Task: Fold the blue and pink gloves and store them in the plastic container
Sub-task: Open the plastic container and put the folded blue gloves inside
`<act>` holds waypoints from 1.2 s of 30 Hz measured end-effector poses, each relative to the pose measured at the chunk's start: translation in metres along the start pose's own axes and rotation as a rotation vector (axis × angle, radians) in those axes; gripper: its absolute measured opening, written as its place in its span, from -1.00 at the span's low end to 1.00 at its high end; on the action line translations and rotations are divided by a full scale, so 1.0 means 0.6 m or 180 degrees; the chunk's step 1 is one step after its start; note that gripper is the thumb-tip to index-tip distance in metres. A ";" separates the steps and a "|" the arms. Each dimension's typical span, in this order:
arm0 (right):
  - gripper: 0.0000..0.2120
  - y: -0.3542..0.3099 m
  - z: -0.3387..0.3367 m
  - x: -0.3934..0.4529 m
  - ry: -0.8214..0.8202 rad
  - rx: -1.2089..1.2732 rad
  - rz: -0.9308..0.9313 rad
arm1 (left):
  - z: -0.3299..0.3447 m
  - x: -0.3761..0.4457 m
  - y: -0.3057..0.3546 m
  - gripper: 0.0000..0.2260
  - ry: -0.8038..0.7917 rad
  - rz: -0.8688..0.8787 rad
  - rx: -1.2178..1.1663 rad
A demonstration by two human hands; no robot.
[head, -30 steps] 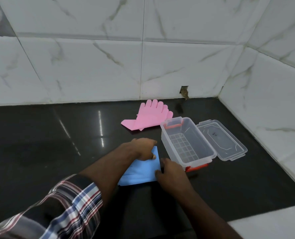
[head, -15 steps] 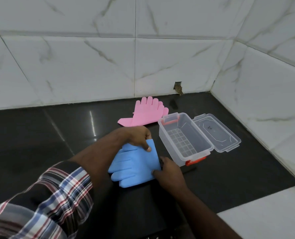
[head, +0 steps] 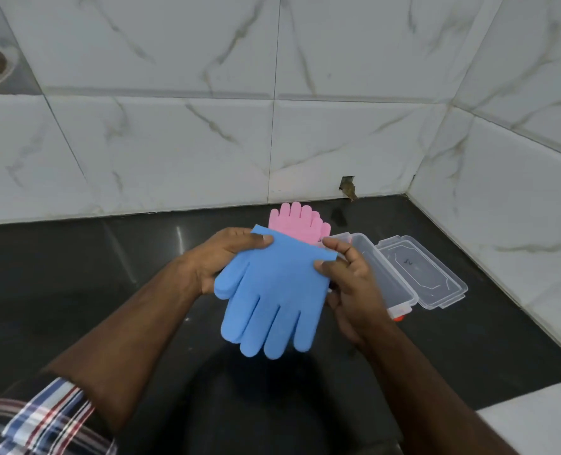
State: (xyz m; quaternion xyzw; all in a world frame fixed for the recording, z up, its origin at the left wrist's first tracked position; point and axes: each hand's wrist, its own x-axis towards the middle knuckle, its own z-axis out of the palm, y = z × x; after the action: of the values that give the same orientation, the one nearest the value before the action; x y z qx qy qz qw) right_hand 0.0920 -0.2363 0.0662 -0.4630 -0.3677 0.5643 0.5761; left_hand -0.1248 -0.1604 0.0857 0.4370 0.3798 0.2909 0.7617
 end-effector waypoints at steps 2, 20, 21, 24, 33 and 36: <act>-0.51 0.002 0.002 0.006 -0.0358 0.0220 0.0158 | 0.006 0.004 -0.006 -0.61 0.0033 -0.0033 -0.0330; -0.77 0.005 -0.078 0.061 -0.0025 -0.0871 0.0494 | 0.068 0.011 -0.047 -0.76 0.0544 -0.0401 0.0475; -0.76 -0.002 -0.086 0.064 -0.0053 -0.0940 0.0460 | 0.080 0.016 -0.045 -0.78 0.0562 -0.0331 0.0541; -0.75 -0.031 -0.111 0.070 -0.0252 -0.1152 0.0211 | 0.115 0.039 -0.041 -0.73 0.0649 -0.0149 0.0608; -0.40 -0.084 -0.194 0.122 -0.0437 -0.2397 0.0312 | 0.208 0.116 -0.046 -0.49 0.0886 0.0028 0.0880; -0.39 -0.089 -0.211 0.148 -0.0507 -0.2965 0.0315 | 0.228 0.145 -0.048 -0.62 0.1026 -0.0053 0.1216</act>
State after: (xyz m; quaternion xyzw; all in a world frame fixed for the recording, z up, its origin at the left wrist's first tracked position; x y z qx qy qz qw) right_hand 0.2365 -0.1601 0.0697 -0.6444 -0.6022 0.3999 0.2496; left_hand 0.0395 -0.1665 0.0769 0.5178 0.5480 0.2735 0.5973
